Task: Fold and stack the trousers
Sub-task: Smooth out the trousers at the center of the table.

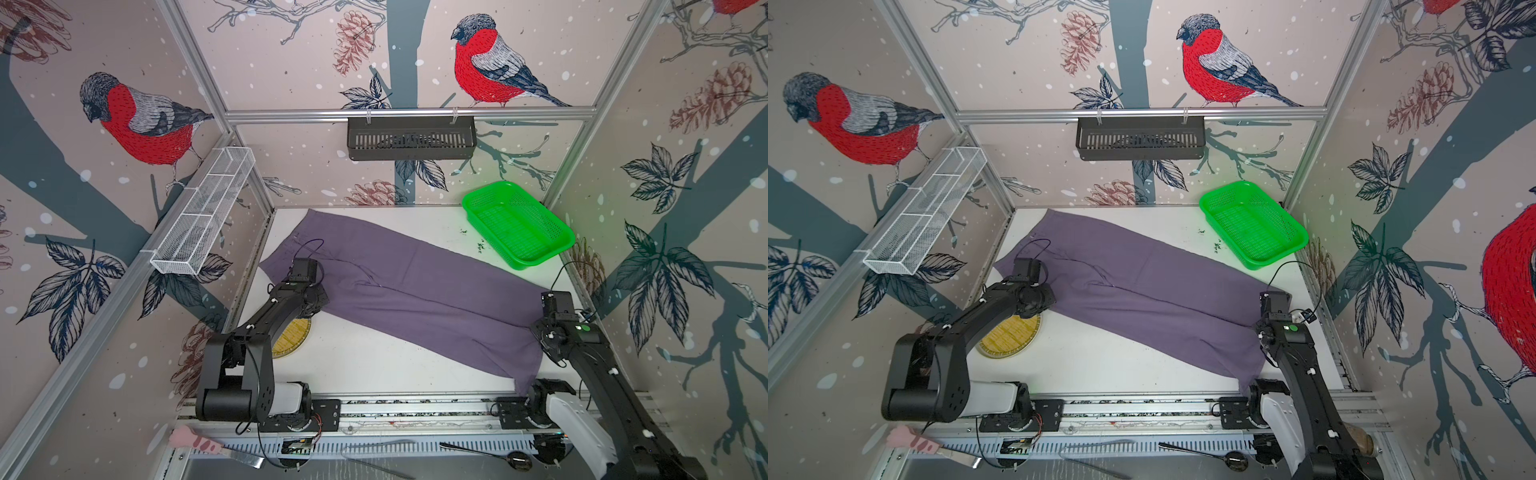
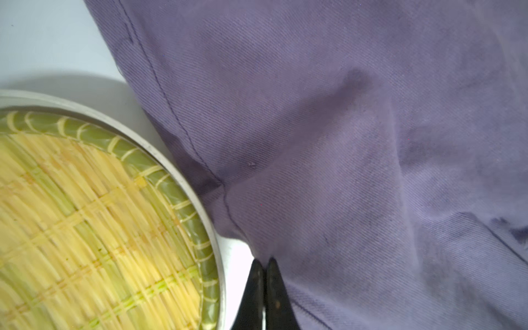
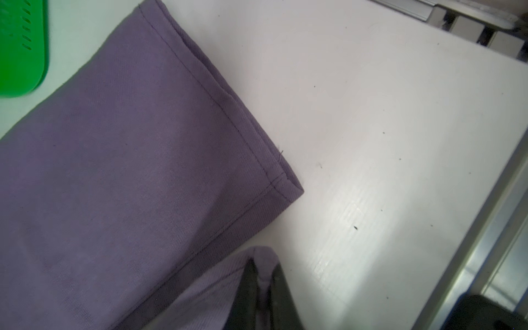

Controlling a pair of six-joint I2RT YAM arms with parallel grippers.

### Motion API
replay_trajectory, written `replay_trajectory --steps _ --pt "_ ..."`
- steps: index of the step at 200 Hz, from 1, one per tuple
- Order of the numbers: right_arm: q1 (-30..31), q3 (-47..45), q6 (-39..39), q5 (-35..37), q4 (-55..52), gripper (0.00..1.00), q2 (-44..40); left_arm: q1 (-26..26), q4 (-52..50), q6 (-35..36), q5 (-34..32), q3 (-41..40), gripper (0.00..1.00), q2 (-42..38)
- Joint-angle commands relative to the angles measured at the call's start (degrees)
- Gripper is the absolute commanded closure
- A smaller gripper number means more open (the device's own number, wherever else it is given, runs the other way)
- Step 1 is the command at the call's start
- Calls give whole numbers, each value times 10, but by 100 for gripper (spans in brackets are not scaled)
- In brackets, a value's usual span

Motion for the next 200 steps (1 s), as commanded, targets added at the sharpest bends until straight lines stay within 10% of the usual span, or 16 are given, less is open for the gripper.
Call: replay_trajectory --steps 1,66,139,200 --pt "-2 8 -1 36 30 90 26 2 -4 10 -4 7 100 -1" --pt "-1 -52 -11 9 92 69 97 3 -15 24 21 10 95 3" --pt "-7 -18 -54 56 138 55 171 2 -56 33 36 53 50 -31" --pt "-13 57 -150 21 151 37 173 -36 -10 23 161 112 42 -2"
